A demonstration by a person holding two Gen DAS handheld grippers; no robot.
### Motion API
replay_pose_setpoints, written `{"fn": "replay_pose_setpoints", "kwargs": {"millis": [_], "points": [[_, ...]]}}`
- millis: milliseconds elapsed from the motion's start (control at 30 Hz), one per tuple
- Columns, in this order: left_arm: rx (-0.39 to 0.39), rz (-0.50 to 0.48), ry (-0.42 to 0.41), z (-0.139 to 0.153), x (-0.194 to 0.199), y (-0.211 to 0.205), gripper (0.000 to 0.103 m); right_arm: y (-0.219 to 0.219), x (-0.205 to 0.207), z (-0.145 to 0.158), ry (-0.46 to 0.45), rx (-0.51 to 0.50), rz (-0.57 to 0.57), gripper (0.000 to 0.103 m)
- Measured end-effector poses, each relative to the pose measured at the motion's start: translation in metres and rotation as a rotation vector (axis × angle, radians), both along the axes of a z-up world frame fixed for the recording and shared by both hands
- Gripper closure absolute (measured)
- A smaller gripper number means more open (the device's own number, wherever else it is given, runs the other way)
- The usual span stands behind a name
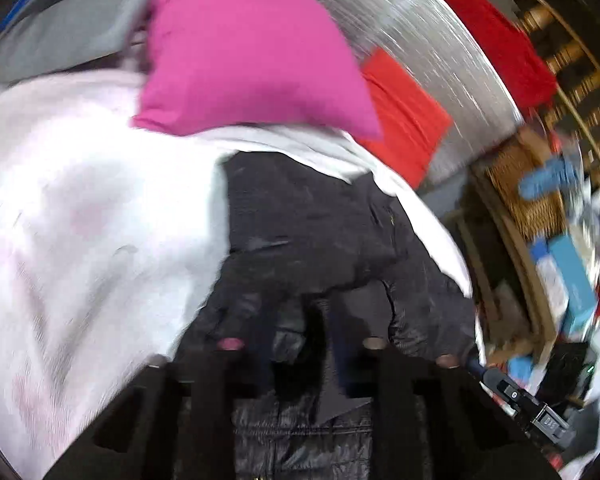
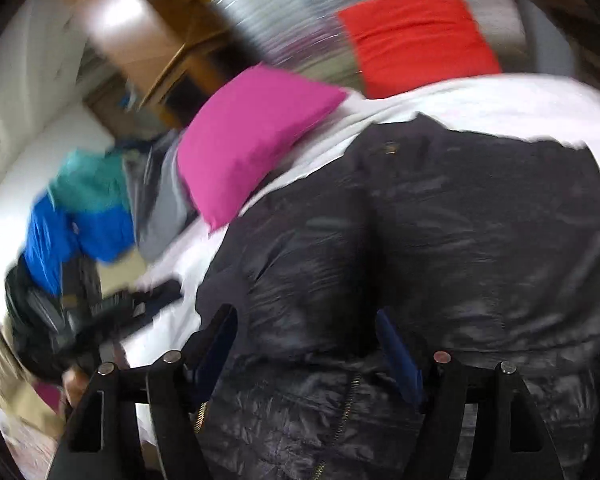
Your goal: Fold large clothes
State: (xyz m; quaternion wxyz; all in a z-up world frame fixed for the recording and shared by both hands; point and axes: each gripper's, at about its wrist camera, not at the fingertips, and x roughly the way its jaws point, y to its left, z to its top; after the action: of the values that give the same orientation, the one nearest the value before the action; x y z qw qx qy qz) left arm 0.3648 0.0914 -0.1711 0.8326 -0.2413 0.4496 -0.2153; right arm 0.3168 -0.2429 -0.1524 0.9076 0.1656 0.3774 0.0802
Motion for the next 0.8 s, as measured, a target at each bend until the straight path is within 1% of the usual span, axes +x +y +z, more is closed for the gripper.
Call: {"fn": "replay_pose_setpoints", "kwargs": {"millis": [33,100,133,167,233,300,333,367,400,433,500,600,667,700,733,800], "points": [[0.006,-0.031,-0.019,0.002,0.0,-0.007,0.086,0.004,-0.001,-0.003,0.0,-0.016,0.004,0.028],[-0.008,-0.073,-0.039,0.006,0.0,-0.025,0.085,0.004,0.0,-0.011,0.016,0.001,-0.001,0.028],[-0.006,-0.086,-0.049,0.008,-0.001,-0.032,0.081,0.0,-0.001,-0.014,0.022,0.012,-0.007,0.028],[-0.001,-0.089,-0.054,0.01,-0.002,-0.035,0.072,-0.006,-0.003,-0.016,0.026,0.029,-0.018,0.028],[0.026,-0.102,-0.051,0.006,0.0,-0.046,0.06,-0.019,-0.004,-0.019,0.032,0.061,-0.051,0.028],[0.059,-0.11,-0.039,-0.004,0.005,-0.056,0.061,-0.03,-0.007,-0.021,0.037,0.078,-0.084,0.028],[0.074,-0.119,-0.037,-0.008,0.005,-0.061,0.062,-0.034,-0.009,-0.02,0.036,0.078,-0.092,0.028],[0.081,-0.125,-0.043,-0.013,0.006,-0.066,0.068,-0.038,-0.011,-0.019,0.034,0.077,-0.104,0.028],[0.084,-0.133,-0.053,-0.012,0.004,-0.066,0.078,-0.044,-0.013,-0.018,0.029,0.077,-0.118,0.028],[0.089,-0.145,-0.062,-0.011,0.004,-0.07,0.103,-0.05,-0.016,-0.016,0.023,0.08,-0.132,0.028],[0.094,-0.152,-0.089,-0.004,0.001,-0.077,0.103,-0.061,-0.022,-0.012,0.009,0.083,-0.158,0.028],[0.09,-0.202,-0.188,0.022,-0.012,-0.095,0.103,-0.082,-0.031,-0.005,-0.015,0.097,-0.208,0.028],[0.059,-0.249,-0.239,0.04,-0.023,-0.111,0.103,-0.103,-0.042,-0.002,-0.031,0.118,-0.254,0.028],[0.026,-0.28,-0.256,0.048,-0.029,-0.121,0.103,-0.112,-0.046,-0.002,-0.037,0.127,-0.276,0.028],[0.011,-0.301,-0.267,0.053,-0.033,-0.128,0.103,-0.122,-0.052,-0.002,-0.042,0.142,-0.302,0.028],[0.063,-0.33,-0.29,0.059,-0.039,-0.152,0.103,-0.141,-0.06,-0.004,-0.038,0.169,-0.34,0.028]]}}
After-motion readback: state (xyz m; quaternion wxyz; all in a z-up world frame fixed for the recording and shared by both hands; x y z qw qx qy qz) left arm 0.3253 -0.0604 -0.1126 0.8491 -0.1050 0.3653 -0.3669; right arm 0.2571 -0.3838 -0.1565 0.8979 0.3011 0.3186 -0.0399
